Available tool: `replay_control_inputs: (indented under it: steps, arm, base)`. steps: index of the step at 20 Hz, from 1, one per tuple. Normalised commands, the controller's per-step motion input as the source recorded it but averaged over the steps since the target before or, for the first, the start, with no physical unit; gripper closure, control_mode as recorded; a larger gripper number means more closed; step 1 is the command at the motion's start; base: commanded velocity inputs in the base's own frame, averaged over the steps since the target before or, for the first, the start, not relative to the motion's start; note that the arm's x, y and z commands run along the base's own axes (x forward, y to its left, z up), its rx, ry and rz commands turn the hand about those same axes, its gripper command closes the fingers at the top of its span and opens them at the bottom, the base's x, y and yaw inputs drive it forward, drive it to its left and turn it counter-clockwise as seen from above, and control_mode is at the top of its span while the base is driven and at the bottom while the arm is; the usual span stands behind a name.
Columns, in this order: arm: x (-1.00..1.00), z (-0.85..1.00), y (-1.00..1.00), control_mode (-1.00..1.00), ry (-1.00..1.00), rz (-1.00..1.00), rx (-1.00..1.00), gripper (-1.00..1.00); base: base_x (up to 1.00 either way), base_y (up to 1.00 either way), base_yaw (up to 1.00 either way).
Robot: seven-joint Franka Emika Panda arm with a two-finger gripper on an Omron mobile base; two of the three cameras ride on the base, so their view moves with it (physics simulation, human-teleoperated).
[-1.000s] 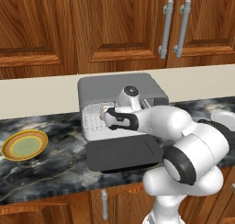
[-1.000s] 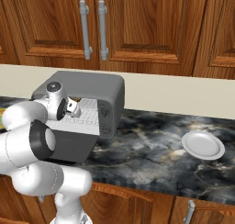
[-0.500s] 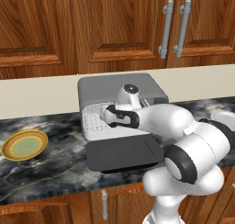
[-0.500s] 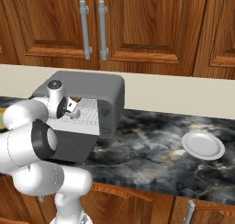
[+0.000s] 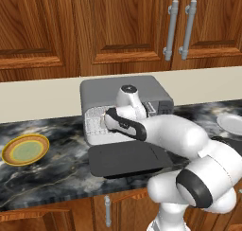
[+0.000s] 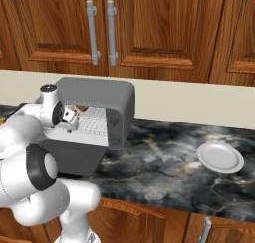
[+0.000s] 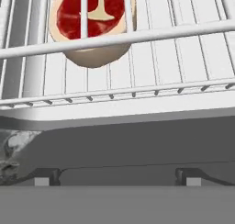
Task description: Open the toaster oven door. Place the bread on the top rack in the toaster oven and place the steak on the bottom rack.
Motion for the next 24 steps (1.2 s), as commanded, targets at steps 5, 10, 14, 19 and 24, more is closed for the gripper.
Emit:
replay_control_inputs:
  steps: [5,10,14,19,24]
  arm:
    - [-0.83,0.00,0.00,-1.00,0.00,0.12,-0.07,-1.00]
    - [-0.83,0.00,0.00,-1.00,0.00,0.12,-0.05,-1.00]
    - [-0.82,0.01,-0.01,-1.00,0.00,0.10,-0.01,-1.00]
    - [-0.84,0.10,-0.12,-1.00,-0.07,0.05,0.00,-1.00]
    - [-0.67,0.36,-0.19,-1.00,-0.04,0.00,0.00,-1.00]
  base:
    - [0.00,0.00,0.00]
    - [0.00,0.00,0.00]
    - [0.00,0.00,0.00]
    - [0.00,0.00,0.00]
    - [0.00,0.00,0.00]
